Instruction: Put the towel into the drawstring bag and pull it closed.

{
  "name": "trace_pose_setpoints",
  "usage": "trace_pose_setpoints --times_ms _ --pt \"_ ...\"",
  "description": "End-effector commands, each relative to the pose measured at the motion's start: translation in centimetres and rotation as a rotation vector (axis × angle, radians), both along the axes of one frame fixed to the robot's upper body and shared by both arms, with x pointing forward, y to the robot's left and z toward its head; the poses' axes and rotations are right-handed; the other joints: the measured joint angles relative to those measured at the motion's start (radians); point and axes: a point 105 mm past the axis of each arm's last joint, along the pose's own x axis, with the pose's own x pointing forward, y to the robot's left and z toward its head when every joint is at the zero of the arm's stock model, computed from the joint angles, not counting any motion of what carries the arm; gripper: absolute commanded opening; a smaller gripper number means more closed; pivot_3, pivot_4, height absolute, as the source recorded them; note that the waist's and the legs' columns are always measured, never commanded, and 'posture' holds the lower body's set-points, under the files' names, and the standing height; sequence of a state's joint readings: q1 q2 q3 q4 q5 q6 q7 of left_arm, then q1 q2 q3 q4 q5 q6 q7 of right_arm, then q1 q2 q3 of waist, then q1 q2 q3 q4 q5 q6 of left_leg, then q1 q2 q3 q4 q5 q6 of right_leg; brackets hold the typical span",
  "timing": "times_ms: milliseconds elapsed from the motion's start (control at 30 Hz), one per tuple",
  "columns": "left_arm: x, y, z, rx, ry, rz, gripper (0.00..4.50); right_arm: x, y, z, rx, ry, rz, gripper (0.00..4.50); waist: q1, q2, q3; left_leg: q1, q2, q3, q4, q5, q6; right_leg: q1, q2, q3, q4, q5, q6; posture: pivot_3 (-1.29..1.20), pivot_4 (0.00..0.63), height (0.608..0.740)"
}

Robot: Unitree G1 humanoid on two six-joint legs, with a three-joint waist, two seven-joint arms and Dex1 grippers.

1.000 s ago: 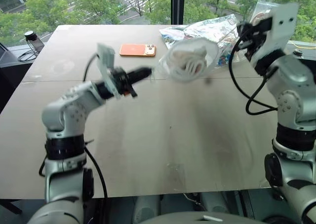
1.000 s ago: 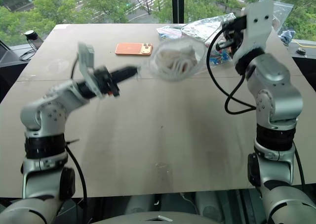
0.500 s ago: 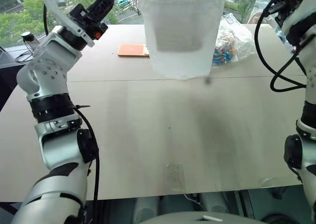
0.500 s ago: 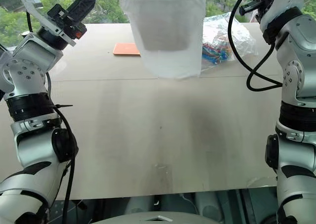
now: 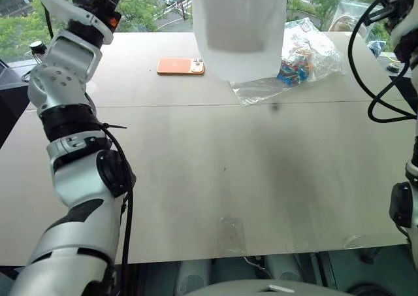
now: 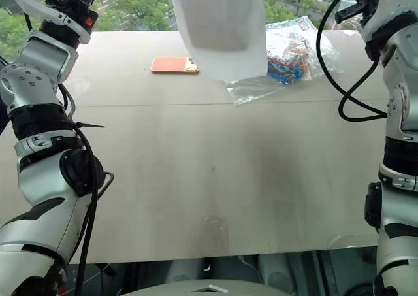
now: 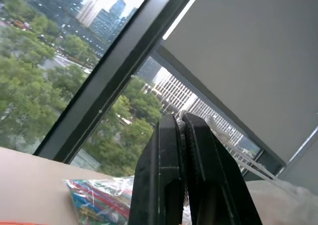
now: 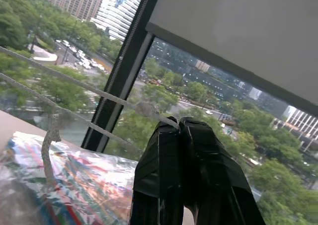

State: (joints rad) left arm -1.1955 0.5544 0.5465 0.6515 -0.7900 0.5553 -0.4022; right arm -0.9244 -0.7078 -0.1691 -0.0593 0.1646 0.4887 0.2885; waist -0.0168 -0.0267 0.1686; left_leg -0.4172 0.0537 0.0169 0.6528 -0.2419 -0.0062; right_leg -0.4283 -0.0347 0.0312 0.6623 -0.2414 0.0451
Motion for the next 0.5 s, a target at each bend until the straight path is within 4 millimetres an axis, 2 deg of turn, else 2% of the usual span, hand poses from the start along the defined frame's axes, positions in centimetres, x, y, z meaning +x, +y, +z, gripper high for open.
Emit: trace_pose_setpoints --times_ms 33,167,233,300,333,367,400,433,467,500 --pt "-1.9 6.1 1.5 -0.129 -0.058 0.210 0.05 -2.4 -6.6 3.5 0.075 -0.151 -0.274 0.00 0.000 0.000 0.000 0.000 0.000 0.000 0.000 0.000 0.000 0.000 0.000 0.000 0.000 0.000 0.000 0.00 0.150 0.740" --pt "-1.8 6.3 1.1 -0.139 -0.047 0.216 0.05 -2.9 -7.6 4.3 0.081 -0.187 -0.309 0.00 -0.001 0.000 0.000 0.000 0.000 0.000 0.000 0.000 0.000 0.000 0.000 0.000 0.000 0.000 0.000 0.00 0.150 0.740" --pt "-1.9 5.2 1.3 -0.095 -0.059 0.179 0.05 -2.7 -6.7 4.3 0.088 -0.171 -0.230 0.00 -0.001 0.000 0.000 0.000 0.000 0.000 0.000 0.000 -0.001 0.000 0.000 0.000 0.000 0.000 0.000 0.00 0.150 0.740" --pt "-2.2 2.8 2.2 -0.014 -0.098 0.095 0.05 -2.5 -3.8 4.0 0.077 -0.129 -0.043 0.00 -0.002 0.000 0.000 0.000 0.000 0.000 0.000 0.001 -0.001 0.000 0.000 0.000 0.000 0.000 0.000 0.00 0.150 0.740" --pt "-2.5 1.7 3.1 0.017 -0.131 0.067 0.05 -3.0 -2.7 4.7 0.058 -0.155 0.010 0.00 -0.001 0.000 0.001 0.000 0.000 0.000 0.000 0.001 -0.002 0.000 0.000 0.000 0.000 0.000 0.000 0.00 0.150 0.740" --pt "-2.9 1.1 3.9 0.029 -0.161 0.052 0.05 -3.4 -2.2 5.4 0.051 -0.180 0.033 0.00 0.000 0.000 0.001 0.000 0.000 0.000 0.000 0.002 -0.004 0.000 0.000 0.000 0.000 0.000 0.000 0.00 0.150 0.740" --pt "-3.1 0.5 4.9 -0.024 -0.183 0.008 0.05 -3.6 -0.9 5.5 0.073 -0.167 0.124 0.00 0.000 0.000 0.001 -0.001 0.000 0.000 0.000 0.002 -0.004 0.000 0.000 0.000 0.000 0.000 0.000 0.00 0.150 0.740" --pt "-3.2 -0.9 5.0 -0.018 -0.176 -0.050 0.05 -3.6 1.5 4.6 0.082 -0.106 0.257 0.00 0.001 0.000 0.001 -0.001 0.000 0.000 0.000 0.002 -0.004 -0.001 0.000 0.000 0.000 0.000 0.000 0.00 0.150 0.740" --pt "-3.6 -3.1 4.7 0.095 -0.185 -0.112 0.05 -4.6 4.4 3.8 0.025 -0.082 0.394 0.00 0.001 0.000 0.001 -0.001 0.000 0.000 0.000 0.002 -0.004 -0.001 0.000 0.000 0.000 0.000 0.000 0.00 0.150 0.740" --pt "-4.1 -4.8 4.3 0.182 -0.204 -0.164 0.05 -5.6 6.3 3.4 -0.014 -0.079 0.488 0.00 0.000 0.000 0.001 -0.001 0.000 0.000 0.000 0.002 -0.004 -0.001 0.000 0.000 0.000 0.000 0.000 0.00 0.150 0.740"
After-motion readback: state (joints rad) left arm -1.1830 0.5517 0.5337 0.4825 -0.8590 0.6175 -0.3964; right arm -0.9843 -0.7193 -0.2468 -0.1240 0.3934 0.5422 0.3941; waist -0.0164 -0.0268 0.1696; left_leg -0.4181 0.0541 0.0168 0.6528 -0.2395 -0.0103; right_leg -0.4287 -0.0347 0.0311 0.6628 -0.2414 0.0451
